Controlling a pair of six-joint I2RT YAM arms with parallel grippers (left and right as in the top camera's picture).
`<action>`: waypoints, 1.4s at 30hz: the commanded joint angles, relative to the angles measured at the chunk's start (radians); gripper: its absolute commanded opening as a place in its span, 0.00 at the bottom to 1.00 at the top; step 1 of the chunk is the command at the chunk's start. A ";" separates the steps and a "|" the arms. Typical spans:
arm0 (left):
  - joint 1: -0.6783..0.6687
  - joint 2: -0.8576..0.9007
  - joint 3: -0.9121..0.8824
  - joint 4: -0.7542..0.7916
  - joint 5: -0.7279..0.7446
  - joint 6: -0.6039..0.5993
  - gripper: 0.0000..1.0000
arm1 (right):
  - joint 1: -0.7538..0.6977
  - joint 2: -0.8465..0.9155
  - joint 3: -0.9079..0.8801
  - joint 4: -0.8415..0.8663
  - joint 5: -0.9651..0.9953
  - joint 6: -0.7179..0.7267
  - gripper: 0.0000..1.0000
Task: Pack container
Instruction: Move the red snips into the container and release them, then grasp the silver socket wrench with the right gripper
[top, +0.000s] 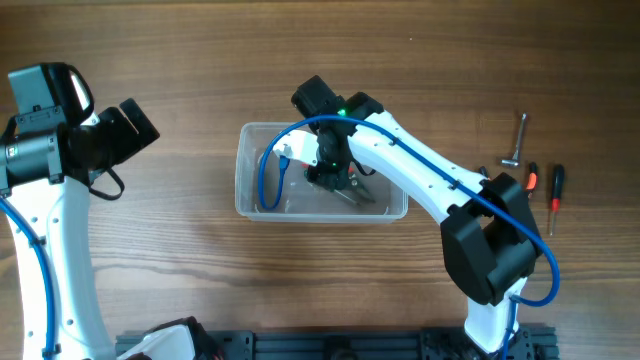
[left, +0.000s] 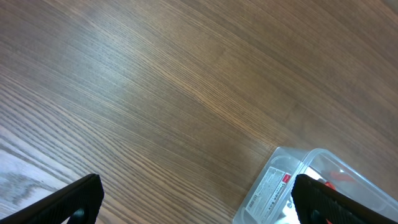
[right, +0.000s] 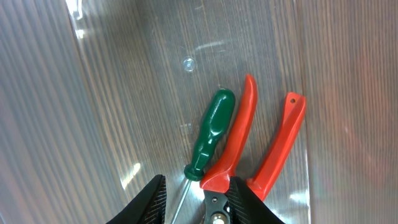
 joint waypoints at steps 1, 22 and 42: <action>0.002 0.008 0.009 -0.001 0.016 0.017 1.00 | 0.000 0.002 0.003 0.003 -0.020 0.007 0.33; 0.002 0.008 0.009 0.006 0.016 0.017 1.00 | -0.913 -0.362 0.254 -0.301 0.280 1.077 1.00; 0.002 0.008 0.009 0.003 0.016 0.013 1.00 | -0.971 0.111 0.003 0.013 0.144 0.775 1.00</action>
